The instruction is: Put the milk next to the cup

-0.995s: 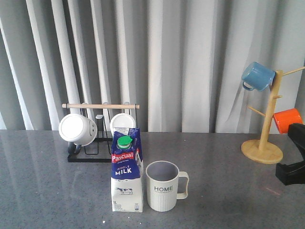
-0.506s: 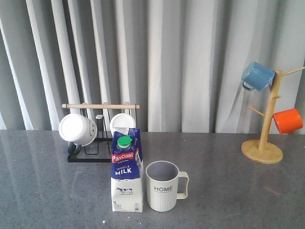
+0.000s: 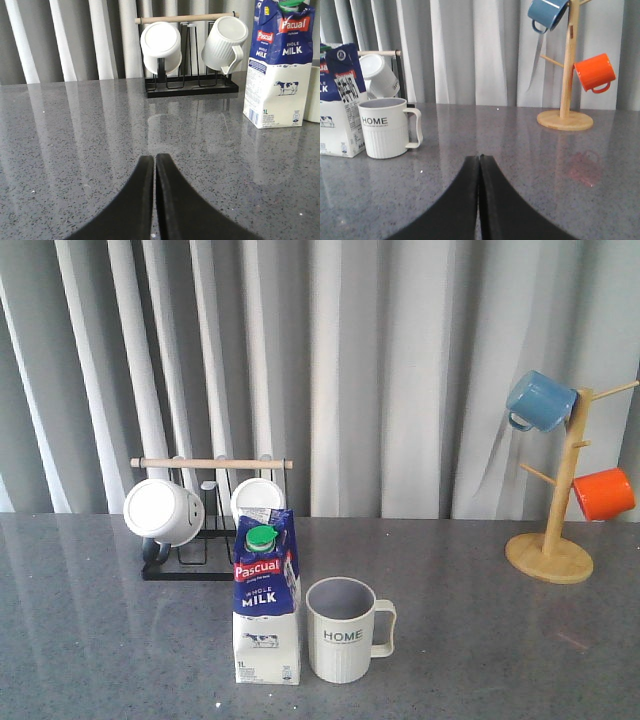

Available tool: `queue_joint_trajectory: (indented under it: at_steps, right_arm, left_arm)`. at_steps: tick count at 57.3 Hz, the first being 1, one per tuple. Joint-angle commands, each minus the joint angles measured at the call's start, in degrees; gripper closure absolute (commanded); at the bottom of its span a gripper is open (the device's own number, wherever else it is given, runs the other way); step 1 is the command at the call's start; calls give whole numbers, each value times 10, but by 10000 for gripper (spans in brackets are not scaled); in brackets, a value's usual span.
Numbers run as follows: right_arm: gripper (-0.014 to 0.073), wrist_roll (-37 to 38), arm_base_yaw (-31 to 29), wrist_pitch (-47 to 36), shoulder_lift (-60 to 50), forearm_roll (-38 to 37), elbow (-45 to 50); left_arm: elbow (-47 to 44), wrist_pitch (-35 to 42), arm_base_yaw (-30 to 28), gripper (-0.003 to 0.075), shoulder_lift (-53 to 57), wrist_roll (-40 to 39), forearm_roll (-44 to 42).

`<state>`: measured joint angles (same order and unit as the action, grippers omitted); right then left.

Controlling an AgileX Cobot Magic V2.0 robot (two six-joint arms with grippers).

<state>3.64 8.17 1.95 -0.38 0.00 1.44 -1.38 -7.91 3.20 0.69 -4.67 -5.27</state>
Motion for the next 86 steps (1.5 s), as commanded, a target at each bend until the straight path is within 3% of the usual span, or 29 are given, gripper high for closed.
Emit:
queue_joint_trajectory:
  at_steps: [1,13,24,86]
  right_arm:
    - [602,-3,-5,6,-11,0,7]
    - [602,-3,-9,34,-11,0,7]
    - [602,-3,-64,33,-11,0,7]
    - [602,-3,-64,33,-11,-6,7]
  left_arm:
    - [12,40,3,726,6,-5,2]
    - [12,40,3,726,6,-5,2]
    - [12,40,3,726,6,-5,2]
    - [12,40,3,726,6,-5,2]
